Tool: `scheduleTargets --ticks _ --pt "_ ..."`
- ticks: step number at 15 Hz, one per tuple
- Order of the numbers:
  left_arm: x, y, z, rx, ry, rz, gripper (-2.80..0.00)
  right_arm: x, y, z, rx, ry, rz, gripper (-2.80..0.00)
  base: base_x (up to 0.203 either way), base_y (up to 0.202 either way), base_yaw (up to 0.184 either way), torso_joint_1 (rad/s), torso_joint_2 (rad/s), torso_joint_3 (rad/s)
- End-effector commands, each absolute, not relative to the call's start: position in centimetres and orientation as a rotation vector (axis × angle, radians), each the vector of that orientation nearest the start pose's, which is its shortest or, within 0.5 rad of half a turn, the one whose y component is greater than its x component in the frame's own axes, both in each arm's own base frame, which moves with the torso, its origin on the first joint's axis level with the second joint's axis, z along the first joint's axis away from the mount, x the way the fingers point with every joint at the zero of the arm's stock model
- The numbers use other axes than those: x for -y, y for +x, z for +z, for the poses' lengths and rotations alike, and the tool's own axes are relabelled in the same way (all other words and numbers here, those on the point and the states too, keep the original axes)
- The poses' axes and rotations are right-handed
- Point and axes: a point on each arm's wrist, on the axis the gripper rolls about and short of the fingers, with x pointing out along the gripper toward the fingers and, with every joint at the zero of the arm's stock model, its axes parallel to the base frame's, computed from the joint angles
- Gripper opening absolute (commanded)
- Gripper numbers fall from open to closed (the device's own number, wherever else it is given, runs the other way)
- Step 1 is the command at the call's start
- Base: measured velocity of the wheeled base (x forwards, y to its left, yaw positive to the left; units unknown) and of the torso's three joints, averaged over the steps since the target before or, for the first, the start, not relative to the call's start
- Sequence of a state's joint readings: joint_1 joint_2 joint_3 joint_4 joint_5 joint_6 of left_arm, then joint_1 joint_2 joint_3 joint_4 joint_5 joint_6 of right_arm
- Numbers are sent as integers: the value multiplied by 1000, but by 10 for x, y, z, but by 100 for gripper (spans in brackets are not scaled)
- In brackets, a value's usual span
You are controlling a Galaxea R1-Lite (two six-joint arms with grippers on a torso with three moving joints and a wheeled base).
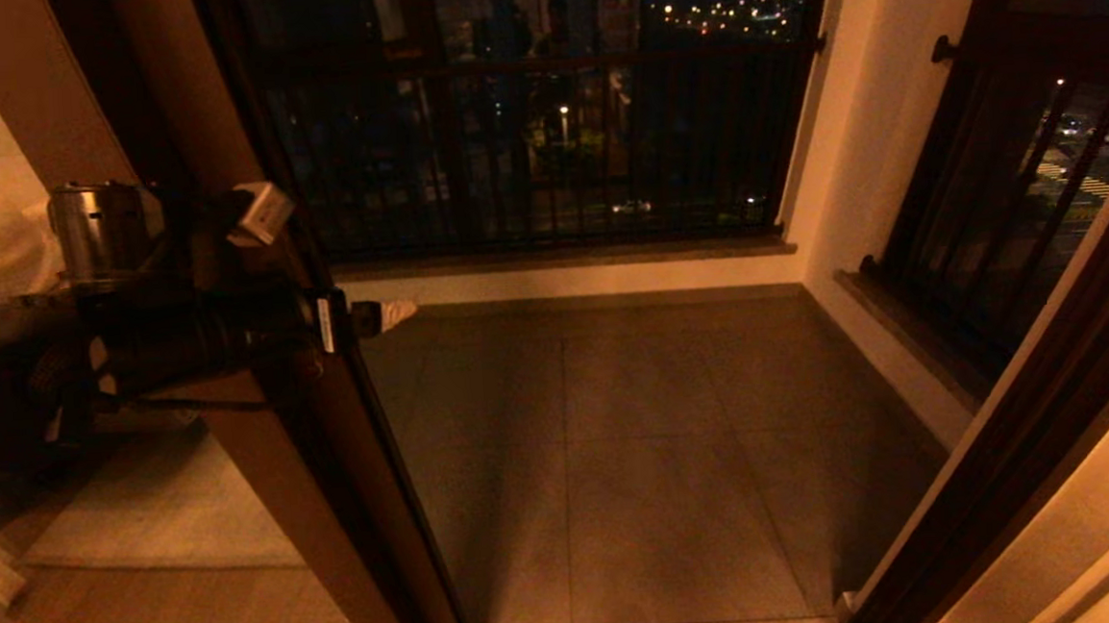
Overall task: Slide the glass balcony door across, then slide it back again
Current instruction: Close the slid door
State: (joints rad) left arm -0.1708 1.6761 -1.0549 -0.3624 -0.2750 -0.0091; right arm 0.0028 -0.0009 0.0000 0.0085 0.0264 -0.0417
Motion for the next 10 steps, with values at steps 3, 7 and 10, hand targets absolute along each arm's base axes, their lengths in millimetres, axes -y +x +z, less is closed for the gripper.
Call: scheduleTargets --ticks 3,7,10 --pt "60 309 232 -260 -21 -434 0 -1 -23 74 -9 -43 28 -280 0 0 0 0 0 0" --pt "55 305 229 -272 -23 -416 0 -1 -23 74 -10 -43 28 -280 0 0 0 0 0 0" --pt "49 304 231 -264 -23 -400 0 -1 -23 74 -10 -43 29 -280 0 0 0 0 0 0"
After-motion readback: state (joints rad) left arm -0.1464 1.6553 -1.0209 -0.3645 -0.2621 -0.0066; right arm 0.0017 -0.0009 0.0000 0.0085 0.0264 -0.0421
